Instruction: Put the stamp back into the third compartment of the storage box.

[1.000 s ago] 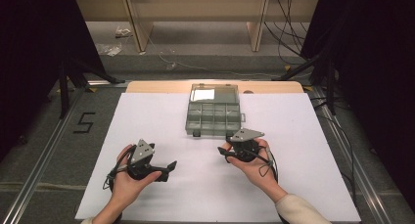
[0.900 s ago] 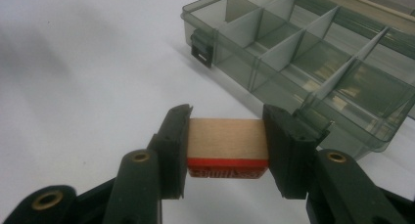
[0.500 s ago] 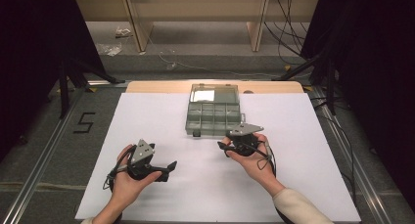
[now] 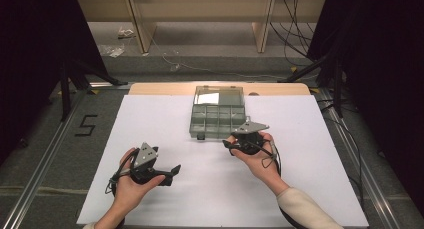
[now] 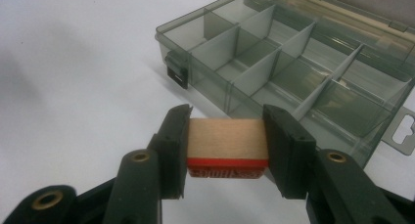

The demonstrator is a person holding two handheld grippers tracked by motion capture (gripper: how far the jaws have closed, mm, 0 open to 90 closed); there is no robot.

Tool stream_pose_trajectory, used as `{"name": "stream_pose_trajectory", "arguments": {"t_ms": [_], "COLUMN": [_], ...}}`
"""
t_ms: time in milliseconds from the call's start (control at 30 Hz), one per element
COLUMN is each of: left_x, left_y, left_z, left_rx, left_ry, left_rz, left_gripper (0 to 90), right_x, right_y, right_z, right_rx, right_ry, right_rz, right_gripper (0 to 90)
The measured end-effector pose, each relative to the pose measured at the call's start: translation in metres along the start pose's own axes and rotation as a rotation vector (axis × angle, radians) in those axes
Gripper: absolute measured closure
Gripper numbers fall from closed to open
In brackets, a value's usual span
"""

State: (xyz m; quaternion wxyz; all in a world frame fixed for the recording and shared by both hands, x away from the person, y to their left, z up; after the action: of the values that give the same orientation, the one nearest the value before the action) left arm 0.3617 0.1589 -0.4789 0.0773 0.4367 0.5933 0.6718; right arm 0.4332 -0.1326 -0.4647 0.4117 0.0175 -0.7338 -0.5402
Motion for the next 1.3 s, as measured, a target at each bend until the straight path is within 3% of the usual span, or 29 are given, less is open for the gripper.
{"name": "stream_pose_trajectory", "arguments": {"t_ms": [1300], "left_x": [0.000], "left_y": [0.000], "left_z": [-0.001], "left_rx": [0.006], "left_ry": [-0.007], "left_rz": [-0.004], "left_gripper": [0.0], "right_x": [-0.021], "right_y": [0.023], "right_z": [-0.020], "right_rx": [-0.022], "right_ry": [-0.041], "right_rz": [0.020], "right_gripper": [56.0]}}
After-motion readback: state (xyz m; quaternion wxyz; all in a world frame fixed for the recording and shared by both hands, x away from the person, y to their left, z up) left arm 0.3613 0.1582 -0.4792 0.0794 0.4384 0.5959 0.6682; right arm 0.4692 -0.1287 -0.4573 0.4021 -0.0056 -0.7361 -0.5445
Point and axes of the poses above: each handheld gripper's, and its own axes: x roughly backward along the jaws, y roughly out of its top, z roughly to its left, the point moved 3 cm from there along -x, roughly forward along the jaws, and after that the axes turned 6 degrees about -y, right-handed, at the moved point
